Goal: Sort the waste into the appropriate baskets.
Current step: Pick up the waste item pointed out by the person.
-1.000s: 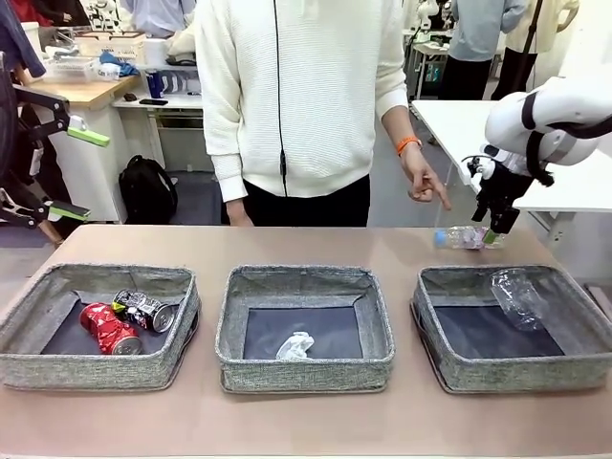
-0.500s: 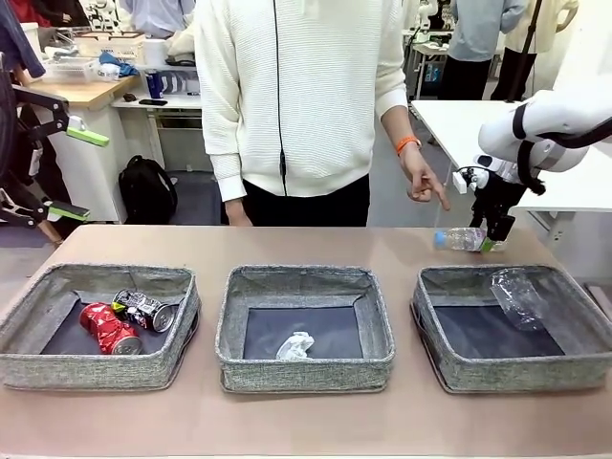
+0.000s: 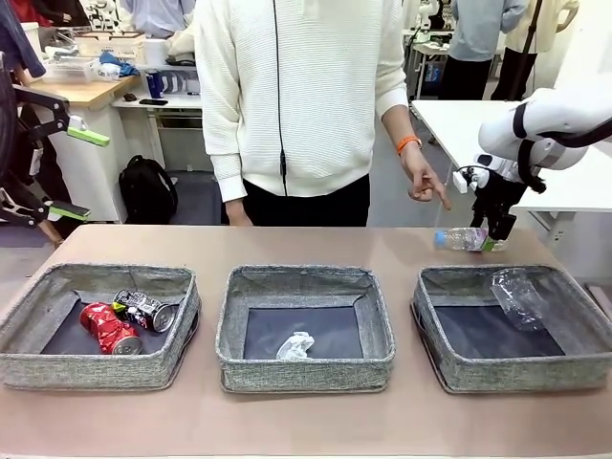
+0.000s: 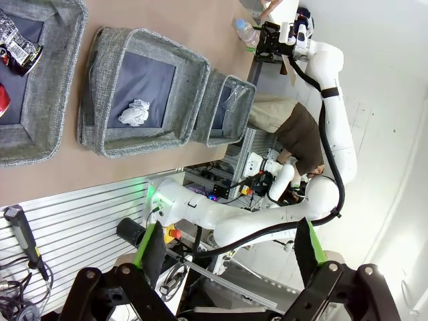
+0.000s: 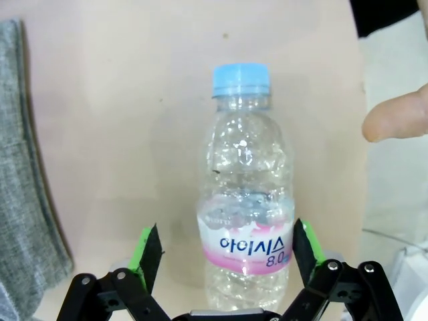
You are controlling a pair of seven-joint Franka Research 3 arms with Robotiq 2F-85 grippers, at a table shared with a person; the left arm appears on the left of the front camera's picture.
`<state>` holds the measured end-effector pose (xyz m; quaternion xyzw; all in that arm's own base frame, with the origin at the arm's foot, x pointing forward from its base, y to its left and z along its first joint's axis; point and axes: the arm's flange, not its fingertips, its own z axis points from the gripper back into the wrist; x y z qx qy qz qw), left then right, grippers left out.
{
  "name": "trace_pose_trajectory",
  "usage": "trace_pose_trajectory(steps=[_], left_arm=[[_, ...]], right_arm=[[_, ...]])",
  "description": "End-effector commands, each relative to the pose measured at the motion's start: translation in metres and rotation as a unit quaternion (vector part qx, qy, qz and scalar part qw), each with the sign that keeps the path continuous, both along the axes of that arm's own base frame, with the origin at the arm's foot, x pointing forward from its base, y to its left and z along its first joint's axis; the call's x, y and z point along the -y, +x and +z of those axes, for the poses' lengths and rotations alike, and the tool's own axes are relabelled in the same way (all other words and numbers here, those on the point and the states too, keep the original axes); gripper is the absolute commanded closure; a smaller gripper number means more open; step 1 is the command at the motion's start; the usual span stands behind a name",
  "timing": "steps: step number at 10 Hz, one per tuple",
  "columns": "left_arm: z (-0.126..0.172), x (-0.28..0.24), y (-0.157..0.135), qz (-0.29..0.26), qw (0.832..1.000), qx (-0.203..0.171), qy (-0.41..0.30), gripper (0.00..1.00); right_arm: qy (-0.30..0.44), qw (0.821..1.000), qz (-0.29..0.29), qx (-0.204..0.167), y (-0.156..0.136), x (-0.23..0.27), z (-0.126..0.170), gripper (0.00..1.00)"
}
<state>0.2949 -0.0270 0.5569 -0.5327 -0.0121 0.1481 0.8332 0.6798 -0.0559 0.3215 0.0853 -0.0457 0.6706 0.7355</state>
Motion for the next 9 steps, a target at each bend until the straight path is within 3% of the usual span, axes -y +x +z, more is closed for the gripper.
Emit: trace_pose_trajectory(steps=[1,2,3,4,6,7,9], left_arm=[[0.0004,0.0007,-0.0019,0.001,1.000,-0.005,0.002,0.00],[0.0004,0.0007,-0.0019,0.001,1.000,-0.005,0.002,0.00],[0.0004,0.0007,-0.0019,0.001,1.000,-0.005,0.002,0.00],[0.0004,0.0007,-0.0019,0.001,1.000,-0.005,0.002,0.00],[0.0004,0.0007,-0.0019,0.001,1.000,-0.005,0.002,0.00],[0.0004,0.0007,-0.0019,0.001,1.000,-0.005,0.002,0.00],[0.0004,0.0007,-0.0019,0.001,1.000,-0.005,0.002,0.00]], right_arm=[[-0.009,1.000,-0.001,-0.010,0.0058,0.0005,0.0040,0.07],[-0.028,0.999,-0.004,-0.016,0.0065,0.0010,0.0037,0.50],[-0.026,1.000,-0.002,-0.015,0.0063,0.0009,0.0037,0.62],[-0.026,1.000,-0.002,-0.014,0.0064,0.0006,0.0038,1.00],[-0.027,1.000,-0.004,-0.012,0.0063,0.0008,0.0030,1.00],[-0.011,1.000,-0.009,-0.023,0.0061,0.0020,0.0025,0.61],[-0.023,0.999,-0.012,-0.023,0.0060,0.0027,0.0017,0.61]])
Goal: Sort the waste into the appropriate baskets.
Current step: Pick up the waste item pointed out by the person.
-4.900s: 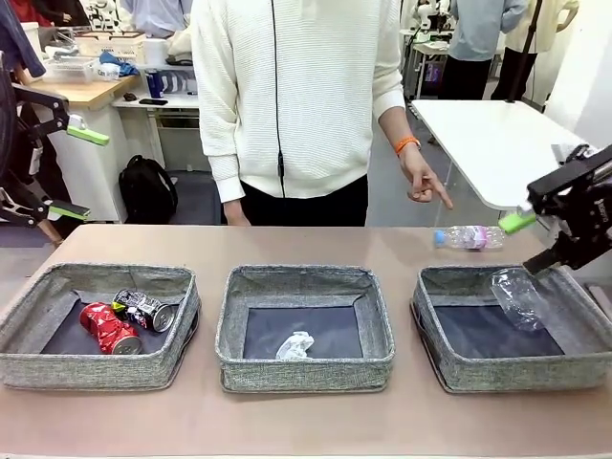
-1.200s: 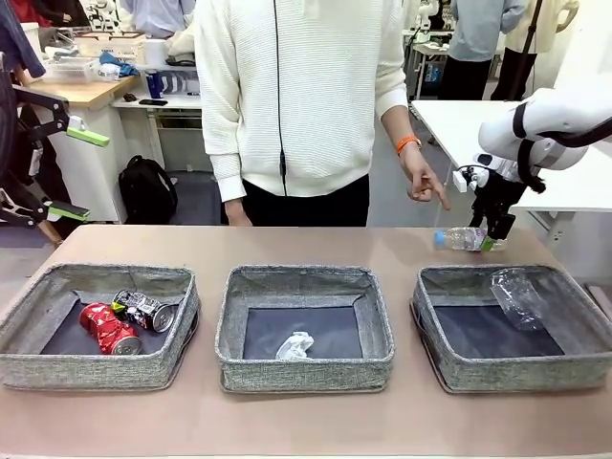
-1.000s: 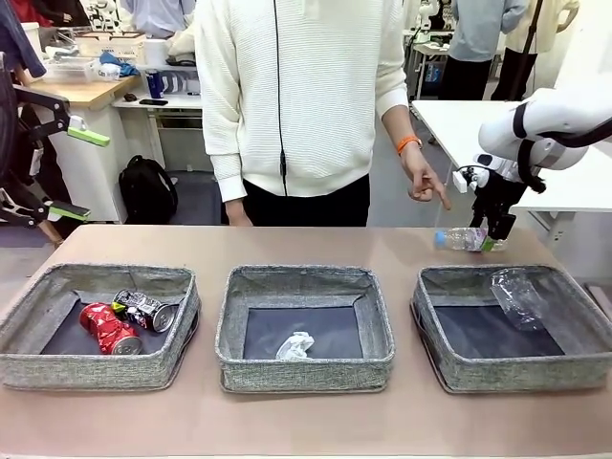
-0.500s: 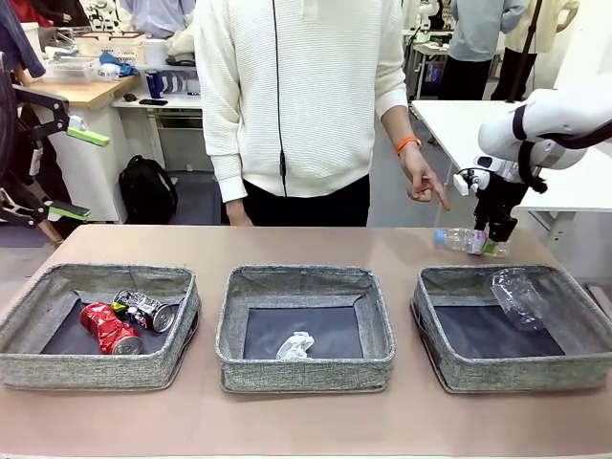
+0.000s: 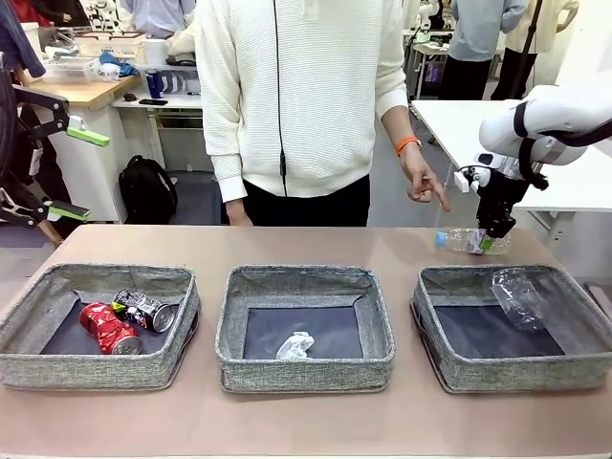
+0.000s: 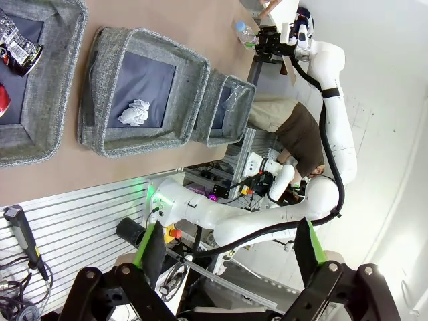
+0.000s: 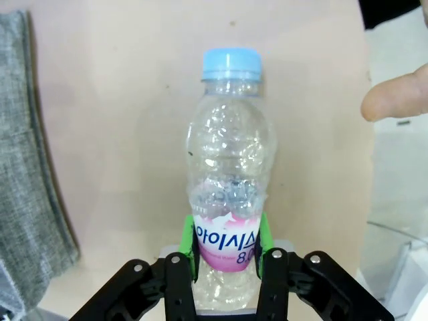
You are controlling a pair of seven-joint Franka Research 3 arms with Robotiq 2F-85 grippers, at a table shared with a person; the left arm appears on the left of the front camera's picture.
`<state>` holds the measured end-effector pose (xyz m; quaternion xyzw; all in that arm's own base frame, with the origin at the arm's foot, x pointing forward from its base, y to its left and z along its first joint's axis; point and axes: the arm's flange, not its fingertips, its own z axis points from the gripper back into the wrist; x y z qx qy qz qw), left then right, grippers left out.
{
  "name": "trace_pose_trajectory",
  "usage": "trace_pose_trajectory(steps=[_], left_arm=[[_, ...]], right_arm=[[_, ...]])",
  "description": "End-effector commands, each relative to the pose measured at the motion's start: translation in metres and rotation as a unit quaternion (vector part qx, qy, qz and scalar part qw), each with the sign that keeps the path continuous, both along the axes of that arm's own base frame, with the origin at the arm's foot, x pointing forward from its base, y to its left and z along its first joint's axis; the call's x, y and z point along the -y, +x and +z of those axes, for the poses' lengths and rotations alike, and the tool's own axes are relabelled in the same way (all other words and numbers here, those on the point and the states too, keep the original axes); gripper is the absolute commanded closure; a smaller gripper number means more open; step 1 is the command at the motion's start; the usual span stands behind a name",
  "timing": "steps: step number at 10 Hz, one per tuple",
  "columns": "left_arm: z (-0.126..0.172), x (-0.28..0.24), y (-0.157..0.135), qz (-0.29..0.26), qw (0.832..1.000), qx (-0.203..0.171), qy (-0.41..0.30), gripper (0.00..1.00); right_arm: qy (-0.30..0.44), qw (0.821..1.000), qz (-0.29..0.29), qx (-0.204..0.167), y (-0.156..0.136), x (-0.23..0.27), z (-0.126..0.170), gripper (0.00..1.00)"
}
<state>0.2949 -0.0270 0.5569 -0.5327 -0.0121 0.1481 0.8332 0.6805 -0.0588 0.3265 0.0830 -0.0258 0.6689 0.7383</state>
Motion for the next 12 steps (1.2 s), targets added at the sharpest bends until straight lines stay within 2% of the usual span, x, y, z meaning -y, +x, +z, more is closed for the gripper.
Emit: trace_pose_trajectory(steps=[1,4,5,6,7,8,10,11,12], left_arm=[[0.000,0.001,-0.002,0.001,1.000,-0.005,0.002,0.00],[0.000,0.001,-0.002,0.001,1.000,-0.005,0.002,0.00],[0.000,0.001,-0.002,0.001,1.000,-0.005,0.002,0.00],[0.000,0.001,-0.002,0.001,1.000,-0.005,0.002,0.00],[0.000,0.001,-0.002,0.001,1.000,-0.005,0.002,0.00],[0.000,0.001,-0.002,0.001,1.000,-0.005,0.002,0.00],[0.000,0.001,-0.002,0.001,1.000,-0.005,0.002,0.00],[0.000,0.001,-0.002,0.001,1.000,-0.005,0.002,0.00],[0.000,0.001,-0.002,0.001,1.000,-0.005,0.002,0.00]], right_arm=[[-0.011,1.000,-0.011,-0.011,0.004,0.000,-0.003,0.61],[-0.019,0.999,-0.046,-0.011,-0.001,0.003,0.015,0.61],[-0.033,0.994,-0.102,0.000,-0.011,0.006,0.042,0.61],[-0.049,0.986,-0.158,-0.017,-0.031,0.010,0.079,0.61],[-0.079,0.975,-0.206,-0.030,-0.066,0.012,0.117,0.61],[-0.101,0.964,-0.244,-0.040,-0.097,0.009,0.138,0.61],[-0.104,0.926,-0.361,-0.043,-0.153,-0.004,0.156,0.61],[-0.085,0.930,-0.357,-0.026,-0.176,-0.013,0.152,0.61],[-0.047,0.938,-0.344,-0.016,-0.182,-0.017,0.146,0.61]])
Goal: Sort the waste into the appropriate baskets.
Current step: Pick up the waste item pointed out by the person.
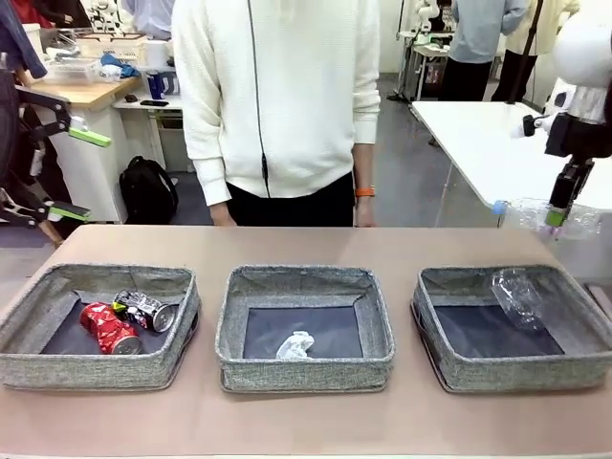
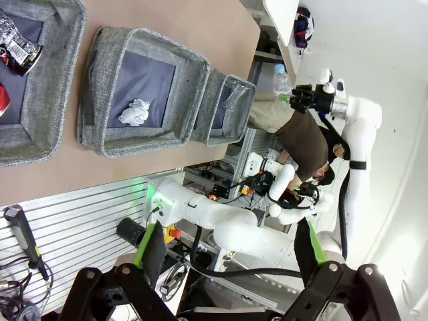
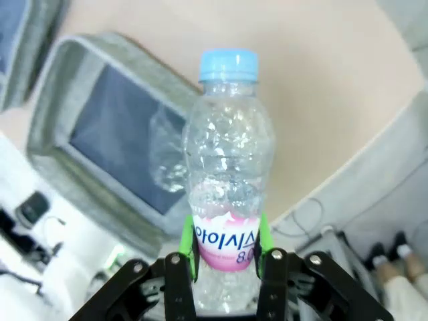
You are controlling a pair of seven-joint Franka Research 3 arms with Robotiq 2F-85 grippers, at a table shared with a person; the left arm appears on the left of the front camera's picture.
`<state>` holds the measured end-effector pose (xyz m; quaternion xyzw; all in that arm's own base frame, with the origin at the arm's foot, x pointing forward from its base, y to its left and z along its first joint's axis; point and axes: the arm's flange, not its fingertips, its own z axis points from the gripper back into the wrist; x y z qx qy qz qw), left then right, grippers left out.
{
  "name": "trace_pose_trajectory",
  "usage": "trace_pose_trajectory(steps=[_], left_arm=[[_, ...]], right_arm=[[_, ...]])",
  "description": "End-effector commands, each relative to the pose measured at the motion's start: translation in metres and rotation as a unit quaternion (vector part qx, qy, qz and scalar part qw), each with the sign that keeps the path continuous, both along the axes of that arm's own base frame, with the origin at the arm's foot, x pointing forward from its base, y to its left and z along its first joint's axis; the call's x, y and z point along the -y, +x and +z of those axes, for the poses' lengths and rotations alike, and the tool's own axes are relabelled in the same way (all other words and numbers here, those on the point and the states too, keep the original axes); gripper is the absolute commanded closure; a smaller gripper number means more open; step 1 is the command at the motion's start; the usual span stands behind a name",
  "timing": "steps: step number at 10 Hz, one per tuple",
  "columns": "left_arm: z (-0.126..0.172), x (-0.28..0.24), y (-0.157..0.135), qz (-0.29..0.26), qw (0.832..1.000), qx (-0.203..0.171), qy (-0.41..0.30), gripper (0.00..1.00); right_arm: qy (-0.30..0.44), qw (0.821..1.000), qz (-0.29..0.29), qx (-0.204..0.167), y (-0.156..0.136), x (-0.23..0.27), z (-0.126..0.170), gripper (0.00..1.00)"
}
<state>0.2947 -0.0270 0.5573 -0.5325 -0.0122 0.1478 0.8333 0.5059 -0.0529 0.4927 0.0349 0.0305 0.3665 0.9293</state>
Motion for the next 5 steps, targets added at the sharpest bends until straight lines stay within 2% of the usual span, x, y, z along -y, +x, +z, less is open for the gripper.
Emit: trace_pose_trajectory(steps=[1,3,4,5], left_arm=[[0.000,0.001,-0.002,0.001,1.000,-0.005,0.002,0.00],[0.000,0.001,-0.002,0.001,1.000,-0.005,0.002,0.00],[0.000,0.001,-0.002,0.001,1.000,-0.005,0.002,0.00],[0.000,0.001,-0.002,0.001,1.000,-0.005,0.002,0.00]], right_arm=[[-0.011,1.000,0.008,-0.004,0.021,0.012,0.006,0.61],[-0.011,1.000,0.008,-0.004,0.021,0.012,0.006,0.61],[-0.002,1.000,0.001,0.000,0.001,0.002,-0.001,0.60],[0.010,0.997,-0.071,-0.018,0.009,-0.009,0.000,0.60]])
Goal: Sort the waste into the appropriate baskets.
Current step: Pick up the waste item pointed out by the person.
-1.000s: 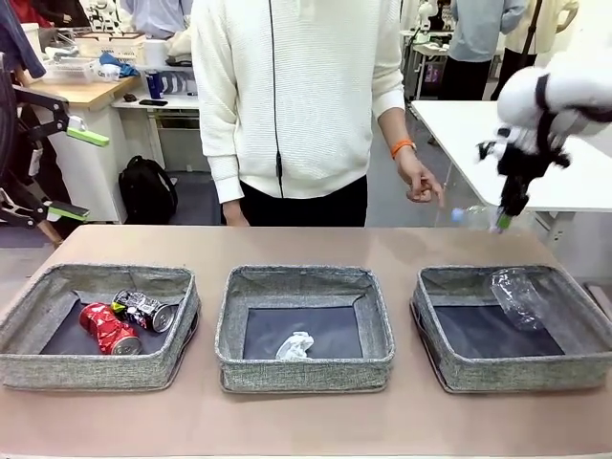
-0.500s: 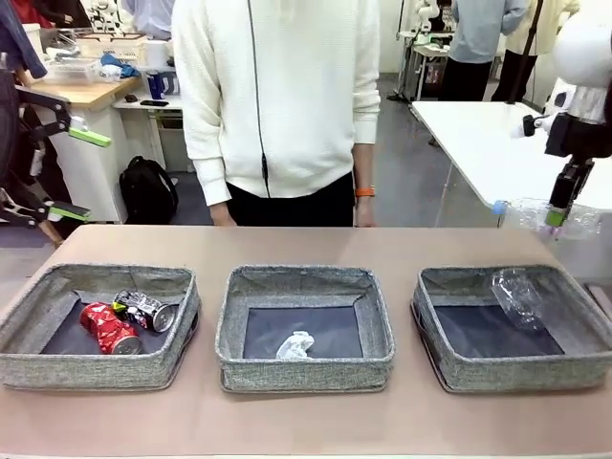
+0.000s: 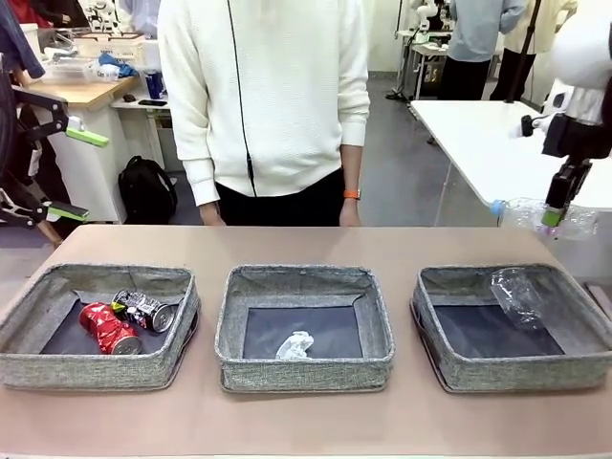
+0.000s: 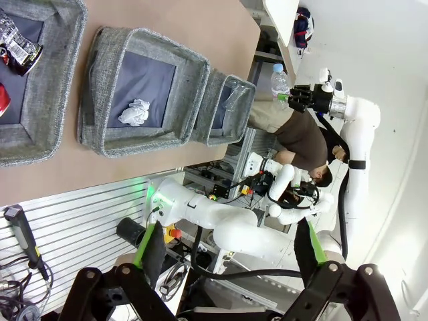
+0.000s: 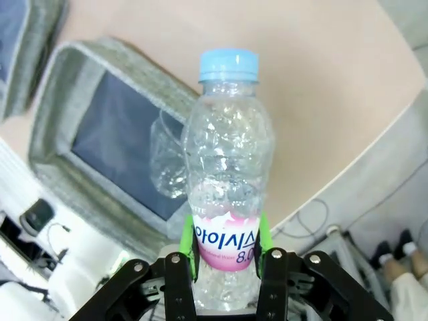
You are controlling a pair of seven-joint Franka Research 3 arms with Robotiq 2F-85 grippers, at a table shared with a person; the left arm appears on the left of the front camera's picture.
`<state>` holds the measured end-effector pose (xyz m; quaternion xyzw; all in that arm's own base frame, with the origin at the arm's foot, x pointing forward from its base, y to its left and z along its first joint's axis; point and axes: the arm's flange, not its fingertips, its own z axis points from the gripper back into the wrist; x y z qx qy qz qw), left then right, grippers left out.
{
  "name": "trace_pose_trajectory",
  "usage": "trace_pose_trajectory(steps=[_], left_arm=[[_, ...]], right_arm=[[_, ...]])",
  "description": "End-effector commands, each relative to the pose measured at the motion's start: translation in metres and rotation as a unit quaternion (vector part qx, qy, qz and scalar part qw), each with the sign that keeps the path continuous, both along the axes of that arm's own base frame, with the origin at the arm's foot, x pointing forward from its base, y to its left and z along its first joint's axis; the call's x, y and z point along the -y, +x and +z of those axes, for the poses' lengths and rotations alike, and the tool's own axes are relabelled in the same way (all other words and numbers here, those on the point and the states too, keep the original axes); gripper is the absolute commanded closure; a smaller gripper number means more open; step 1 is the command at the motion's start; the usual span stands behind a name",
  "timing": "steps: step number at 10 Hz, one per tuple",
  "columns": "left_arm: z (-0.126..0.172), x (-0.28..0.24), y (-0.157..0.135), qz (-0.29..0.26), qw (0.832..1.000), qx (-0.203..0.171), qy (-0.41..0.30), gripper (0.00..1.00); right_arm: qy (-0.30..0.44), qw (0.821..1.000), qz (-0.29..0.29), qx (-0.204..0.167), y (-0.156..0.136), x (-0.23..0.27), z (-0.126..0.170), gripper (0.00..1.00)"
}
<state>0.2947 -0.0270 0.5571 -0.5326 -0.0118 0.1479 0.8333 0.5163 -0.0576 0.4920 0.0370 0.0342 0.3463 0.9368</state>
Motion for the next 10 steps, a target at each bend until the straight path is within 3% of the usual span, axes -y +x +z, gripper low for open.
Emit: trace_pose_trajectory(steps=[1,4,8,10], left_arm=[[0.000,0.001,-0.002,0.001,1.000,-0.005,0.002,0.00],[0.000,0.001,-0.002,0.001,1.000,-0.005,0.002,0.00],[0.000,0.001,-0.002,0.001,1.000,-0.005,0.002,0.00],[0.000,0.001,-0.002,0.001,1.000,-0.005,0.002,0.00]], right_arm=[[0.000,0.996,-0.094,0.000,-0.003,-0.041,0.025,0.60],[0.006,0.963,-0.270,0.022,-0.027,-0.138,0.101,0.60],[-0.011,0.940,-0.341,0.024,-0.067,-0.254,0.164,0.60],[-0.008,0.943,-0.326,0.061,-0.074,-0.313,0.188,0.60]])
